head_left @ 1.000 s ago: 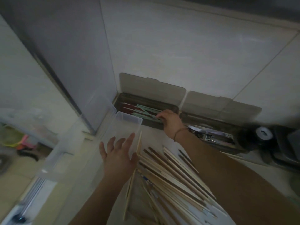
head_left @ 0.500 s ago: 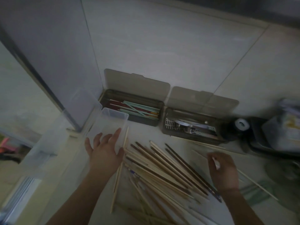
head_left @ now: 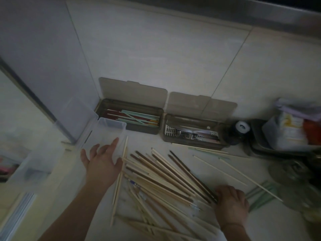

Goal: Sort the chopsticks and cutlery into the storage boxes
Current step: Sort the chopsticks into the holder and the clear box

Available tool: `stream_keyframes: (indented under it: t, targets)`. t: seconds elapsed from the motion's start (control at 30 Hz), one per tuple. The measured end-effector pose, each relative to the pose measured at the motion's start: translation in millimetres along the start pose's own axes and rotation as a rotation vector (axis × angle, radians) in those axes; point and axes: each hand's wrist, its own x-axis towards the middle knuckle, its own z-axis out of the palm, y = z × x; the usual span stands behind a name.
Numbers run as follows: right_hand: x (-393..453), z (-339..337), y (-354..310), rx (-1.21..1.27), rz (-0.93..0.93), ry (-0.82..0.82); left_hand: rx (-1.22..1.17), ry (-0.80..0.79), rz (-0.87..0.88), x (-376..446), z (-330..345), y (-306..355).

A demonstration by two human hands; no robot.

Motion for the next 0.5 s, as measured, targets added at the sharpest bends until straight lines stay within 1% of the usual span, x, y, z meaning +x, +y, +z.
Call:
stream_keyframes:
  t: [0.1, 0.17, 0.2, 0.27, 0.3, 0.4, 0.5]
  targets:
    - [3.6, -1.1, -7.1, 0.067, 0.020, 0.026, -0.011, 0.000, -0.007, -0.2, -1.4, -0.3]
    - [12.4, -2.6, -15.1, 0.186, -0.062, 0.060, -0.015, 0.004, -0.003, -0.2, -0.3, 0.2]
    - [19.8, -4.2, -23.0, 0.295, -0.109, 0.044, -0.018, 0.010, -0.003, -0.1, 0.1, 0.6]
    - [37.6, -8.7, -46.0, 0.521, -0.173, -0.047, -0.018, 0.016, -0.006, 0.0, 0.1, 0.3]
    - [47.1, -11.6, -60.3, 0.593, -0.228, -0.075, -0.013, 0.016, -0.006, 0.1, 0.0, -0.2]
    - [77.7, -16.0, -109.9, 0.651, -0.435, -0.097, -0.009, 0.004, -0.002, 1.1, -0.9, -1.4]
    - [111.5, -13.5, -163.3, 0.618, -0.566, -0.183, -0.005, -0.013, 0.001, 1.3, -2.0, -1.1]
